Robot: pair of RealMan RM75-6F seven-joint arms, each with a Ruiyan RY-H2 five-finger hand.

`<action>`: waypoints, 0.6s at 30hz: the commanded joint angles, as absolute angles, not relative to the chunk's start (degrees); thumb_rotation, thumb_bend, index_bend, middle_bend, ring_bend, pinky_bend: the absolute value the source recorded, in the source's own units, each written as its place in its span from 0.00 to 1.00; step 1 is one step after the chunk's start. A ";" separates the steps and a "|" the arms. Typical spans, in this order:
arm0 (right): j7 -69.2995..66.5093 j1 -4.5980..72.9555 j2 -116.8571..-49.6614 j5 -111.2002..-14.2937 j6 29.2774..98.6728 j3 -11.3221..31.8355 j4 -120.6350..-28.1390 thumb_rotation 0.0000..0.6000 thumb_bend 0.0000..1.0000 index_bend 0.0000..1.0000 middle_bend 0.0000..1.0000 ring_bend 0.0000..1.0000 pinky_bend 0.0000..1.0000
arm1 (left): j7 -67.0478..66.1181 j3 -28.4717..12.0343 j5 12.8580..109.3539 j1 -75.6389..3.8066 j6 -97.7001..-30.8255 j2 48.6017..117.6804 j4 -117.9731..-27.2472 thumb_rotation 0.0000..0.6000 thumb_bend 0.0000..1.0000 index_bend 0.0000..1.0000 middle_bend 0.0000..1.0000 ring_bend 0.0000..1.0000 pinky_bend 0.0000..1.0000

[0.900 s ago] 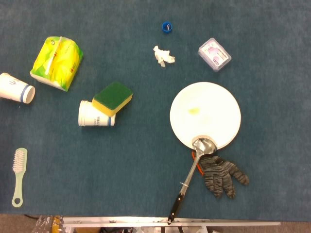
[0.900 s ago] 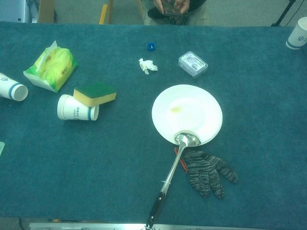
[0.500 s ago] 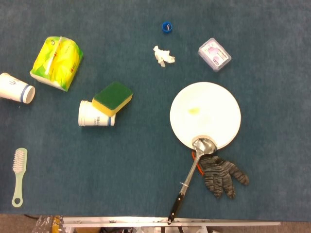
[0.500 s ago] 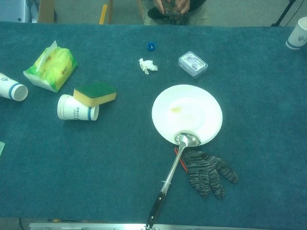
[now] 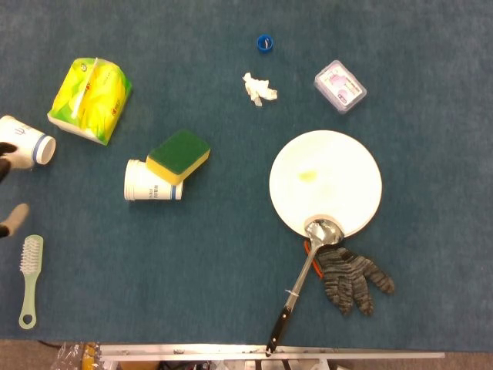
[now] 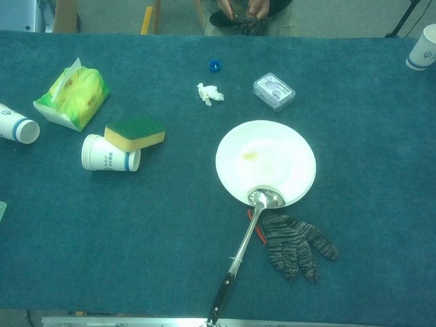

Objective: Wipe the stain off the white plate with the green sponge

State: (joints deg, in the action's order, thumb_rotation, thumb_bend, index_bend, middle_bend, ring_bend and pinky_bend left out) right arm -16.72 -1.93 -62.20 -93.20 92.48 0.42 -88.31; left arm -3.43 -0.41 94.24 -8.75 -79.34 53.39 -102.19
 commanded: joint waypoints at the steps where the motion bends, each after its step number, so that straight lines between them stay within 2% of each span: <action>1: -17.07 -1.52 -62.40 -92.86 91.86 0.58 -87.93 1.00 0.32 0.17 0.22 0.10 0.27 | -5.94 -1.07 93.47 -12.26 -74.51 52.28 -105.35 1.00 0.25 0.32 0.25 0.11 0.16; 11: -18.46 -0.65 -62.85 -91.46 90.46 1.23 -86.42 1.00 0.32 0.17 0.22 0.10 0.27 | -14.73 -4.47 83.48 -21.17 -61.25 54.97 -111.26 1.00 0.25 0.32 0.24 0.11 0.16; 18: -19.11 -0.49 -62.97 -90.99 90.08 1.29 -85.74 1.00 0.32 0.17 0.22 0.10 0.27 | -23.89 -6.50 72.67 -25.88 -57.11 59.70 -112.41 1.00 0.25 0.30 0.23 0.11 0.16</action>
